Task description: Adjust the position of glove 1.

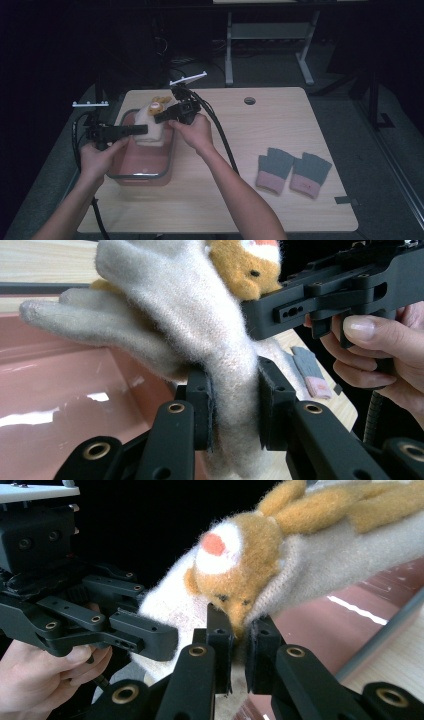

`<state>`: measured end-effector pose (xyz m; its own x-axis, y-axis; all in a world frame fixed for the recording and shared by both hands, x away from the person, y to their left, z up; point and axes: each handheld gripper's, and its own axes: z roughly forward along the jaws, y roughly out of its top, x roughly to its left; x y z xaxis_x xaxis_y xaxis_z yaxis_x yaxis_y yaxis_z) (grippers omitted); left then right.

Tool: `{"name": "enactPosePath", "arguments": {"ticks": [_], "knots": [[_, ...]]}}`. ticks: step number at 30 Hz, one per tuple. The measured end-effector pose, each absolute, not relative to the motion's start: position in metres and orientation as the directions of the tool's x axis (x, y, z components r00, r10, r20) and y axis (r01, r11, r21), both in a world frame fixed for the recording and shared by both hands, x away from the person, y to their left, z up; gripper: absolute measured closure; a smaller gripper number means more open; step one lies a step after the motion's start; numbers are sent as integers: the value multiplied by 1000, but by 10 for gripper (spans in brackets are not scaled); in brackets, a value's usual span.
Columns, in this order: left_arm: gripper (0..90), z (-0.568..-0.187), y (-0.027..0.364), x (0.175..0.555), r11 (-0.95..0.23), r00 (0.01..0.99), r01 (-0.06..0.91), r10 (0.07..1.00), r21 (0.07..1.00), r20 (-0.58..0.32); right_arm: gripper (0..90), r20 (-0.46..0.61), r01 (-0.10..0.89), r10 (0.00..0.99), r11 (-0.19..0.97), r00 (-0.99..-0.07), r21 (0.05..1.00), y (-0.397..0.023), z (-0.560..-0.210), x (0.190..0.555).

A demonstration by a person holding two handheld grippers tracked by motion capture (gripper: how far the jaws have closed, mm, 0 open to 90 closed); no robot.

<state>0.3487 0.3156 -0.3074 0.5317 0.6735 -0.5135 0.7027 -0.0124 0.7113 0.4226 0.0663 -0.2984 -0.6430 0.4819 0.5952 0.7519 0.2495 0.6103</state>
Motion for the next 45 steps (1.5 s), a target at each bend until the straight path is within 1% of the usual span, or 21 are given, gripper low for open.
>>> {"name": "enactPosePath", "arguments": {"ticks": [6, 16, 28, 37, 41, 45], "knots": [[721, -314, 326, 350, -1, 514, 718, 674, 696, -530, 832, 608, 761, 476, 255, -636, 596, 77, -305, 426], [721, -333, 343, 356, 12, 476, 753, 680, 658, -557, 831, 631, 780, 469, 269, -618, 565, 94, -325, 434], [720, -364, 354, 361, 11, 414, 805, 706, 594, -575, 830, 653, 815, 489, 302, -578, 495, 114, -361, 442], [719, -388, 352, 365, -25, 368, 848, 747, 530, -553, 822, 649, 836, 526, 344, -549, 429, 124, -390, 445], [718, -391, 348, 366, -52, 353, 862, 775, 505, -523, 813, 632, 838, 550, 369, -545, 401, 128, -397, 446], [714, -394, 345, 366, -68, 344, 869, 796, 491, -499, 793, 607, 834, 572, 386, -552, 394, 132, -399, 445]]}}
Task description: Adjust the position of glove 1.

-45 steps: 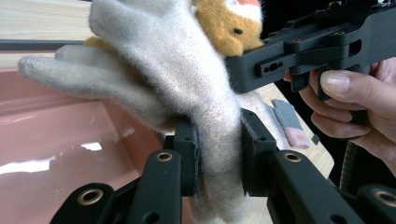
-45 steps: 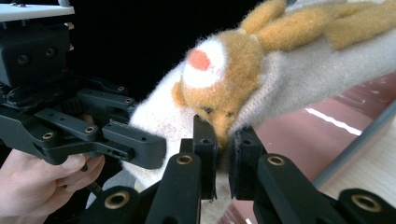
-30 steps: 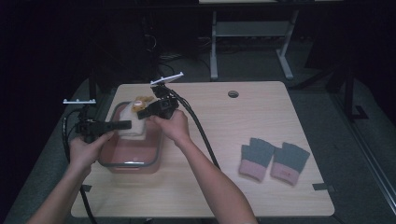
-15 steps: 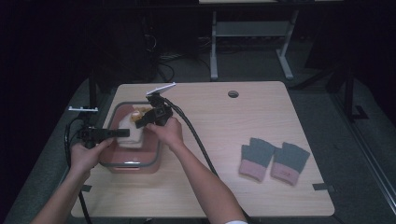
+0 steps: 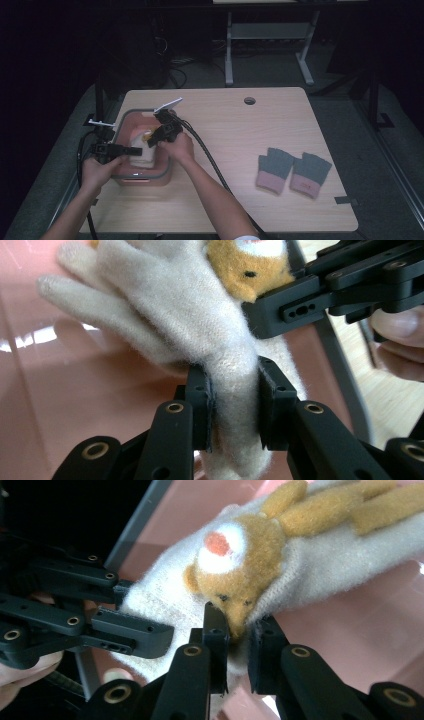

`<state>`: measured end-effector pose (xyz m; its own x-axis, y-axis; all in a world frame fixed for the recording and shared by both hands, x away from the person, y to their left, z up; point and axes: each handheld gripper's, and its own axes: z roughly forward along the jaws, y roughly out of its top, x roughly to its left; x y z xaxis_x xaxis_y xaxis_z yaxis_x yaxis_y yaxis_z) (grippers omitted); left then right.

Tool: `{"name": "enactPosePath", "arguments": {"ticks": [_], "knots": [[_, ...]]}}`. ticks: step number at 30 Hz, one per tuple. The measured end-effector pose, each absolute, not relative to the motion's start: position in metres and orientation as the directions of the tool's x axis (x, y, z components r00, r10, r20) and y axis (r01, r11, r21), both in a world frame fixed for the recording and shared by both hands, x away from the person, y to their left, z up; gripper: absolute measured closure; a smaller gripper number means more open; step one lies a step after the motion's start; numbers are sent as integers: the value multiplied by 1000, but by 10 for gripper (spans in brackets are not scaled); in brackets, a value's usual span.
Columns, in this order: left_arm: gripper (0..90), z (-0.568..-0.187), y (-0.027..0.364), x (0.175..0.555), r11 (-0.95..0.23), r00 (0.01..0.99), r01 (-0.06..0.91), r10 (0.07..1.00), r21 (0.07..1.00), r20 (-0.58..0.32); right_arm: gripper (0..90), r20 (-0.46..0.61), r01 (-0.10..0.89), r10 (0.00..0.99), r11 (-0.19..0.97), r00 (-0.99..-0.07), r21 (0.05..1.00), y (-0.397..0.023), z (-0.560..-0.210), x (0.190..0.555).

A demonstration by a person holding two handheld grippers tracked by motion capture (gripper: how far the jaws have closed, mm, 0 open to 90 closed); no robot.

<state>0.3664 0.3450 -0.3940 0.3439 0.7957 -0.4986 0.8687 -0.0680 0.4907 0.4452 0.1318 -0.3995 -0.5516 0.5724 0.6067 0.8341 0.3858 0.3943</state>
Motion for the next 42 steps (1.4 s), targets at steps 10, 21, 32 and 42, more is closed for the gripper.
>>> {"name": "enactPosePath", "arguments": {"ticks": [10, 21, 32, 42], "knots": [[711, -402, 337, 365, -137, 332, 875, 868, 463, -370, 703, 514, 802, 616, 440, -596, 403, 137, -397, 441], [660, -404, 340, 365, -123, 309, 889, 872, 442, -380, 653, 490, 793, 626, 440, -607, 421, 134, -391, 439], [540, -393, 347, 362, -101, 294, 882, 882, 461, -368, 638, 492, 792, 627, 406, -604, 456, 122, -380, 438], [690, -395, 343, 365, -138, 293, 892, 902, 431, -318, 627, 510, 795, 618, 378, -598, 474, 107, -372, 436]]}}
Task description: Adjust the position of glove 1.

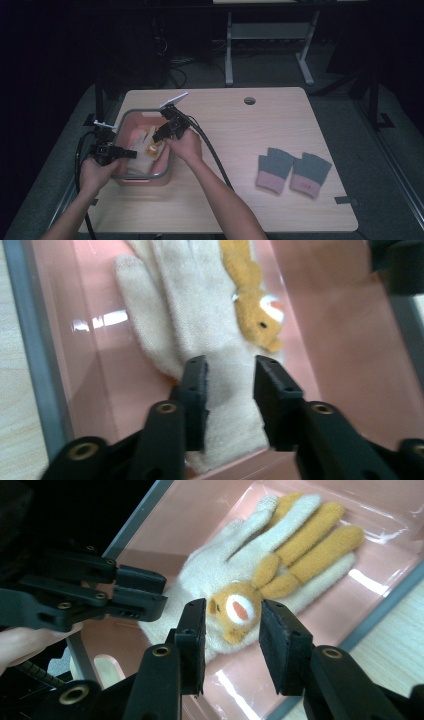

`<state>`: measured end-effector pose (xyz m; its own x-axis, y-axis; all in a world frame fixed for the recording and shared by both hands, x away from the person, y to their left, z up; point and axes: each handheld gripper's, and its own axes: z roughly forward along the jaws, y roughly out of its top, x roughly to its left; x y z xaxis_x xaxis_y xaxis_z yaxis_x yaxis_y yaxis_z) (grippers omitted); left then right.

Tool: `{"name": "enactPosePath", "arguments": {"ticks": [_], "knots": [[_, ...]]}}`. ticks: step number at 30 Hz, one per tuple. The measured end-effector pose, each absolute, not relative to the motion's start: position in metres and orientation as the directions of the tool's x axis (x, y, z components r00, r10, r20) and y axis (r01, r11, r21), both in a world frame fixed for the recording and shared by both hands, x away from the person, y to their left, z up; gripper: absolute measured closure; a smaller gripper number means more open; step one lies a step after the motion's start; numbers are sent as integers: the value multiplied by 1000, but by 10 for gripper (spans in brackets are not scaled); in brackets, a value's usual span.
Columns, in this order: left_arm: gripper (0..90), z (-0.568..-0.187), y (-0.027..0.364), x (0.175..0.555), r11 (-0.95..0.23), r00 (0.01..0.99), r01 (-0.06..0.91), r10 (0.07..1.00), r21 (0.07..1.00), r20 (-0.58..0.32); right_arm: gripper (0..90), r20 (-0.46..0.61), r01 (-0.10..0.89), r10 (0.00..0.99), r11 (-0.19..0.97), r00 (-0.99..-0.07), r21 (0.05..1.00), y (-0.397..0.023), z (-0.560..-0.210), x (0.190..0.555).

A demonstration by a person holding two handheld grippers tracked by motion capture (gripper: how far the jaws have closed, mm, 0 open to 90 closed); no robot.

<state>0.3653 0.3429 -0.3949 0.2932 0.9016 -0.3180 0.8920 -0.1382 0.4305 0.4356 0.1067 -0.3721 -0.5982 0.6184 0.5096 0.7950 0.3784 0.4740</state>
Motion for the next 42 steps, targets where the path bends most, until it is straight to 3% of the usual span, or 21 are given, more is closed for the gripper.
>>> {"name": "enactPosePath", "arguments": {"ticks": [5, 14, 42], "knots": [[685, -399, 340, 367, -172, 302, 901, 908, 398, -292, 619, 516, 793, 613, 359, -598, 492, 99, -366, 433], [641, -381, 341, 362, -142, 328, 860, 890, 490, -317, 600, 525, 788, 601, 343, -602, 511, 85, -358, 430], [564, -350, 299, 358, -151, 438, 783, 822, 604, -363, 567, 507, 772, 618, 287, -602, 567, 22, -337, 420]]}}
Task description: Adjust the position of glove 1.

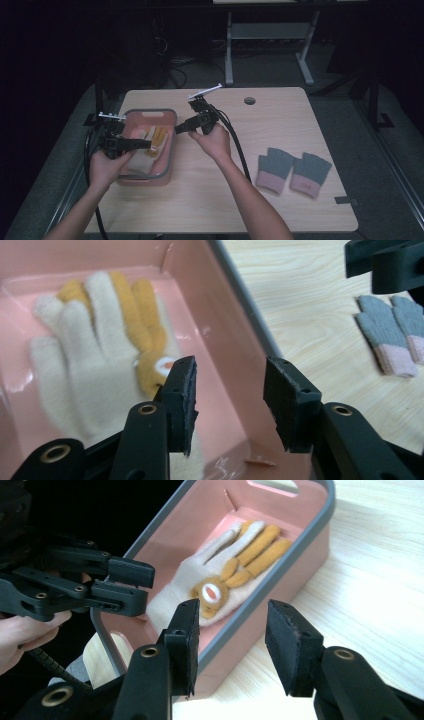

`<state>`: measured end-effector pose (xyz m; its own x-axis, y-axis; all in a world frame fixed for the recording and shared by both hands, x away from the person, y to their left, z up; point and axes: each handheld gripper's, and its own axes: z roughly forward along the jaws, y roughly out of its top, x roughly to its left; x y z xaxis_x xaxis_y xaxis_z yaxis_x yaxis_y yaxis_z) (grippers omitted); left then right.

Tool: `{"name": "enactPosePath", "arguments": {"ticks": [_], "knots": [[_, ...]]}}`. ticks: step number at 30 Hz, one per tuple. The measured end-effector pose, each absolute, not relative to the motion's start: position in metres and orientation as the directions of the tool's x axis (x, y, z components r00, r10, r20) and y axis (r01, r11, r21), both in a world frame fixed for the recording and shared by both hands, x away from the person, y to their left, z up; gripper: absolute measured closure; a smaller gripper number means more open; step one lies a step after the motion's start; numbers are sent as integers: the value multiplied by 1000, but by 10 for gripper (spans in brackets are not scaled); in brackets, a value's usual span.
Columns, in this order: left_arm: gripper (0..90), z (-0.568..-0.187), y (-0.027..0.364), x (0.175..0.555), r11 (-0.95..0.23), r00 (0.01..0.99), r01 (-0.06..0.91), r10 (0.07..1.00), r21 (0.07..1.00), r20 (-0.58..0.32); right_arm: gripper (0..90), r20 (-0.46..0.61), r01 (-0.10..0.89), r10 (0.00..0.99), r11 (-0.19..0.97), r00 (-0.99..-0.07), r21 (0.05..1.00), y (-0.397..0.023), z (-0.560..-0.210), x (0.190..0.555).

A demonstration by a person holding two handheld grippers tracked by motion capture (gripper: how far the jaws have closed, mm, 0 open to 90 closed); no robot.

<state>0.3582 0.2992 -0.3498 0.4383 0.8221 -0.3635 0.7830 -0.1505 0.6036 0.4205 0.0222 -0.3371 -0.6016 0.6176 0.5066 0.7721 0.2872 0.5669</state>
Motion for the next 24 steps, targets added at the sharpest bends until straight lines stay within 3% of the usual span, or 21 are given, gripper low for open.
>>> {"name": "enactPosePath", "arguments": {"ticks": [24], "knots": [[507, -338, 261, 358, -185, 500, 753, 785, 632, -366, 523, 477, 775, 659, 270, -581, 571, -28, -334, 409]]}}
